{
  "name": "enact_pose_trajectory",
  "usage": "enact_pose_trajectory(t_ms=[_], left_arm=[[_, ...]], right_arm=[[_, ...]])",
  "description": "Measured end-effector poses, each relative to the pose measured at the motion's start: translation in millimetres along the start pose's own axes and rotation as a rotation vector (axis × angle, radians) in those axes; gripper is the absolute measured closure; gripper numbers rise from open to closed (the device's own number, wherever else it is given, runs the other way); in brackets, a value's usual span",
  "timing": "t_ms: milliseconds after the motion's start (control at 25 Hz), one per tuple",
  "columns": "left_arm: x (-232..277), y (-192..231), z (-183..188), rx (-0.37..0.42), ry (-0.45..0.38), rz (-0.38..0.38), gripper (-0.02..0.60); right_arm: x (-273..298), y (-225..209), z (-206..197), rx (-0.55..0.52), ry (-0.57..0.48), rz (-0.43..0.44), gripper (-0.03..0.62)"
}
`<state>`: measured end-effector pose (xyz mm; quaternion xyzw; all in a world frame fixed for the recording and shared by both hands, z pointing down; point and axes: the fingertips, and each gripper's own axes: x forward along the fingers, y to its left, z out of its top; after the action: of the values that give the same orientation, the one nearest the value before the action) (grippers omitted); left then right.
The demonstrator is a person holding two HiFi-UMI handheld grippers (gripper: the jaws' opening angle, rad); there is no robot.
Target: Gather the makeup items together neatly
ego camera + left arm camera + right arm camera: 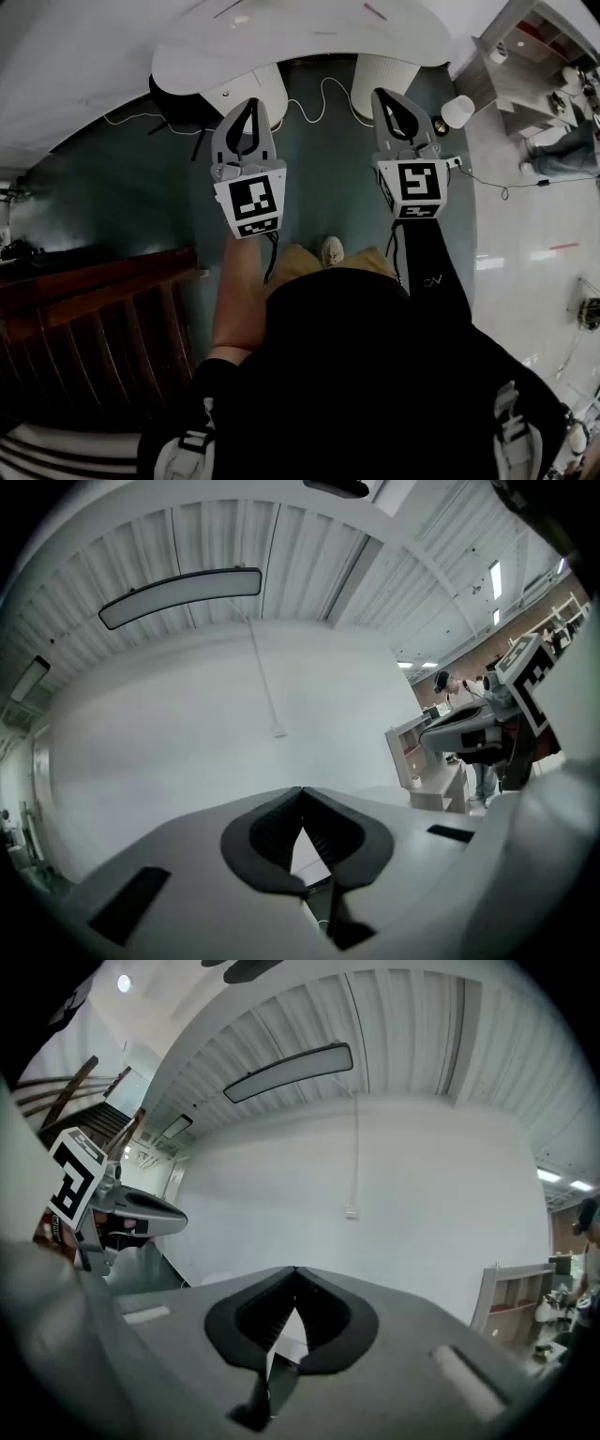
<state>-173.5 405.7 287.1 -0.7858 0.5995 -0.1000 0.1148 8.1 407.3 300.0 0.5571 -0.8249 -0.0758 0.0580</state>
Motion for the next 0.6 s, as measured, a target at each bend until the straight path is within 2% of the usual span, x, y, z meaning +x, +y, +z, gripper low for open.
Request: enact_pose_trajectory(t_ms=[600], left_arm=[[-3.2,1.8,6.2,-0.018,-0.014,-0.001,0.574]], right_arm=[[-5.4,8.2,2.4,0.010,-0.027,0.040,0.589]])
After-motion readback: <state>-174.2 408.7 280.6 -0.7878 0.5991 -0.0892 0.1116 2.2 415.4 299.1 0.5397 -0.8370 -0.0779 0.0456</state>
